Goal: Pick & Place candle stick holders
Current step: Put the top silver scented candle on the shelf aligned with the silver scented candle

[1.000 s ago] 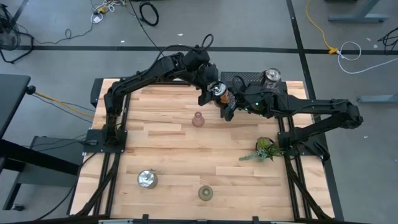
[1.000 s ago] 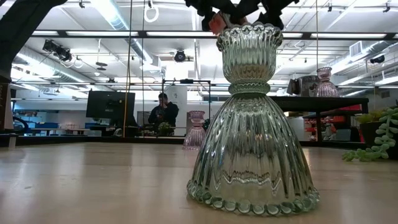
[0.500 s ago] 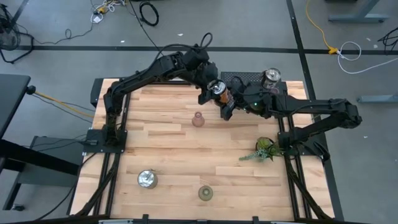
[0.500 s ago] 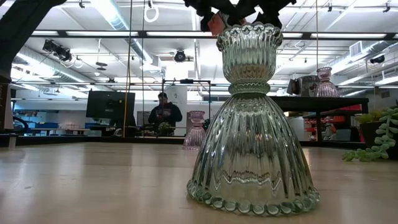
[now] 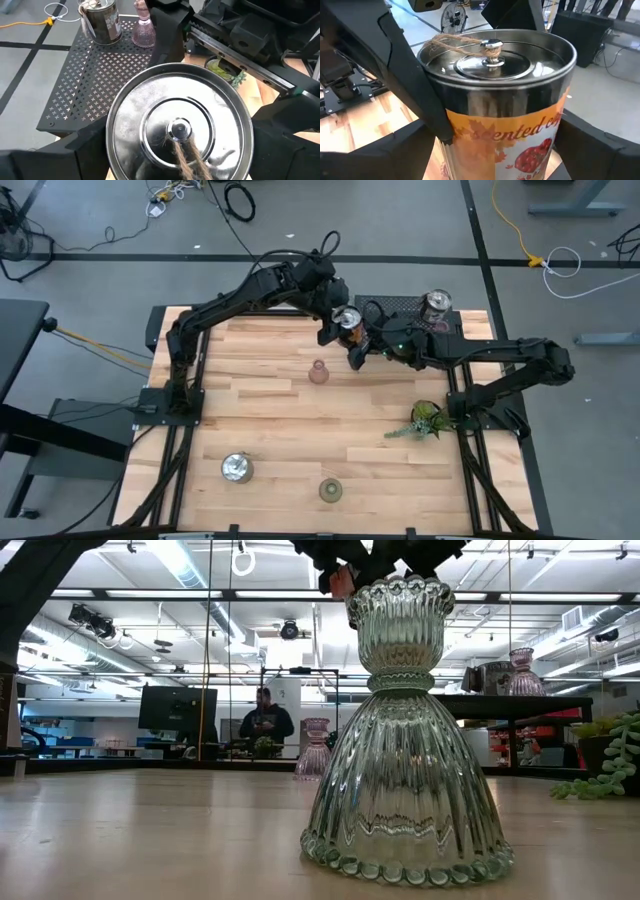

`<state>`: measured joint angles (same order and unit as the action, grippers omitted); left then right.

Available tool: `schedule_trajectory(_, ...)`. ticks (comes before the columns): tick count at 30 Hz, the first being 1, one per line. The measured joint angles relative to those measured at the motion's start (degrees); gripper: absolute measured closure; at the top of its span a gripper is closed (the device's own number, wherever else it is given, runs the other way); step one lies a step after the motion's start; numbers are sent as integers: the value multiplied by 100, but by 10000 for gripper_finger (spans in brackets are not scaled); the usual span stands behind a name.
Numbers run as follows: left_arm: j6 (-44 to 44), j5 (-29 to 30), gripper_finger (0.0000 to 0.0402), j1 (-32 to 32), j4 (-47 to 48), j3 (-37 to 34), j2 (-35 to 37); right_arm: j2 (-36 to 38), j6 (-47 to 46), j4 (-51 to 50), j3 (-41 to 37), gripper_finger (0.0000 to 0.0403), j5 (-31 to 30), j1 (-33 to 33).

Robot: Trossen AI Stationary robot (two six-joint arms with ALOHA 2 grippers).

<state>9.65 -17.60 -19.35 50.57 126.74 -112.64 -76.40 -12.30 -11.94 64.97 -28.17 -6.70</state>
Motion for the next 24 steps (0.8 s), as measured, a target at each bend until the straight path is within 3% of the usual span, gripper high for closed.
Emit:
schedule_trajectory(5,-24,22,47,7,-54,0,-2,28,-42,-54,0,81,-23,-30)
schedule_trajectory(24,-197,338,47,-79,-260,0,63,399,-93,-454,15,81,-63,-29)
